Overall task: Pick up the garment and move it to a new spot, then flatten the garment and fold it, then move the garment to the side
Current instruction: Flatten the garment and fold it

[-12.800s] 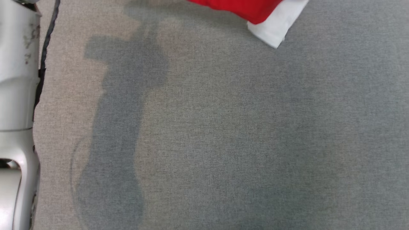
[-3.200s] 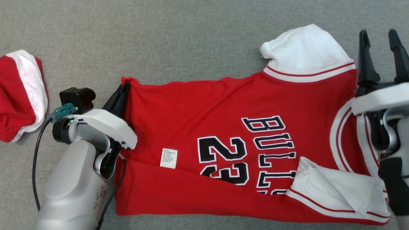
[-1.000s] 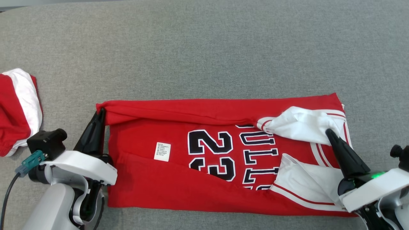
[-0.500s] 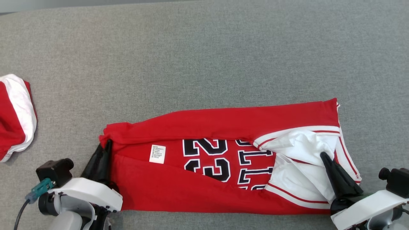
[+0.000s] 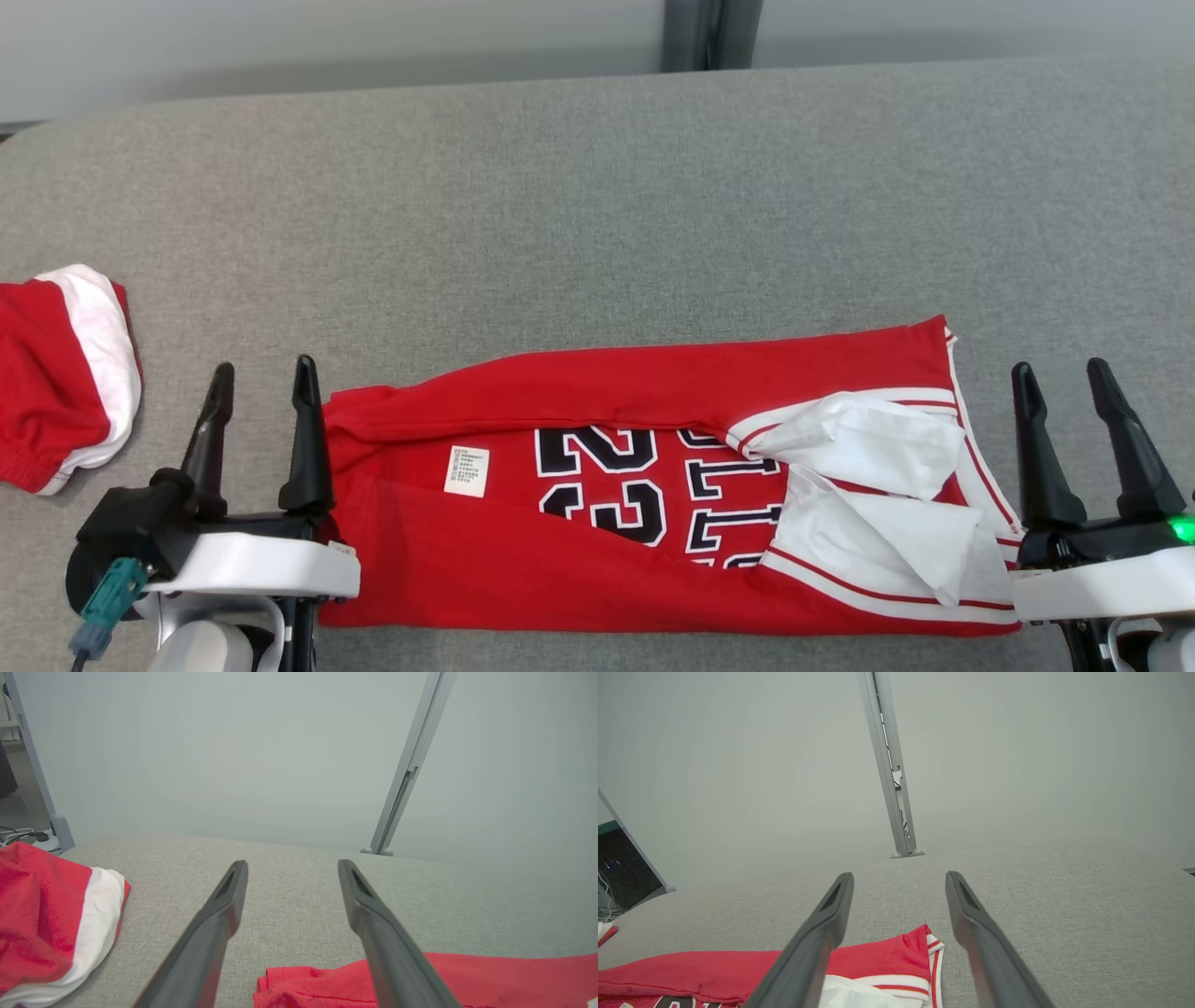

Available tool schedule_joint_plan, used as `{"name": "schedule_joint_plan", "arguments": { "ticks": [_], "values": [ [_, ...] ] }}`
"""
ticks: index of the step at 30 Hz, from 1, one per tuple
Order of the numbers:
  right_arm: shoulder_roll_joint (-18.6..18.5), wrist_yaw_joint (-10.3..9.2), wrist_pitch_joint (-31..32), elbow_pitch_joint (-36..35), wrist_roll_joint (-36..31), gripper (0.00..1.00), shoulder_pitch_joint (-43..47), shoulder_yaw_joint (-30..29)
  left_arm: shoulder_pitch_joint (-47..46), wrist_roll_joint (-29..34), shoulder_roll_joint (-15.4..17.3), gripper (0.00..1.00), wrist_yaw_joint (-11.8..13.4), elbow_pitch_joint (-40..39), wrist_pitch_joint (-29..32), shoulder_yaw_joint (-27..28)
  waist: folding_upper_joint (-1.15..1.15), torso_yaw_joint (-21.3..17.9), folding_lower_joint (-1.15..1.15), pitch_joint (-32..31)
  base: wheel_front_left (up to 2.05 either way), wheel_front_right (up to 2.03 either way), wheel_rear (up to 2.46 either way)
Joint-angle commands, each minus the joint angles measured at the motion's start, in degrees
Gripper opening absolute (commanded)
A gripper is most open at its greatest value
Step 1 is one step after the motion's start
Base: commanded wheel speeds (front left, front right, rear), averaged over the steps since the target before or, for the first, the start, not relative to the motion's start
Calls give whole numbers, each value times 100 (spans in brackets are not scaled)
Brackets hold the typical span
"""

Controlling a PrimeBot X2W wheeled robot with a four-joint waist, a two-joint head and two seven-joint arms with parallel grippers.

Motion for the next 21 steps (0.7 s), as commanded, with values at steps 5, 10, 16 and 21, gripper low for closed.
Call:
{"name": "schedule_joint_plan", "arguments": {
  "ticks": [5,10,16,21],
  "values": [
    [250,1,-39,-109,-663,100,212,-269,357,614,-270,100,-19,-440,-29,352,0,53,0,-274,0,0,0],
    [371,1,-41,35,-957,100,492,-323,722,1005,-419,100,-182,-363,-32,485,0,89,0,-469,0,0,0],
    [429,1,-39,197,-1090,100,641,-360,882,1265,-485,100,-436,-201,-32,565,0,139,0,-528,0,0,0],
    [436,1,-39,265,-1113,100,602,-363,799,1368,-549,100,-594,-115,-33,641,0,162,0,-502,0,0,0]
  ]
}}
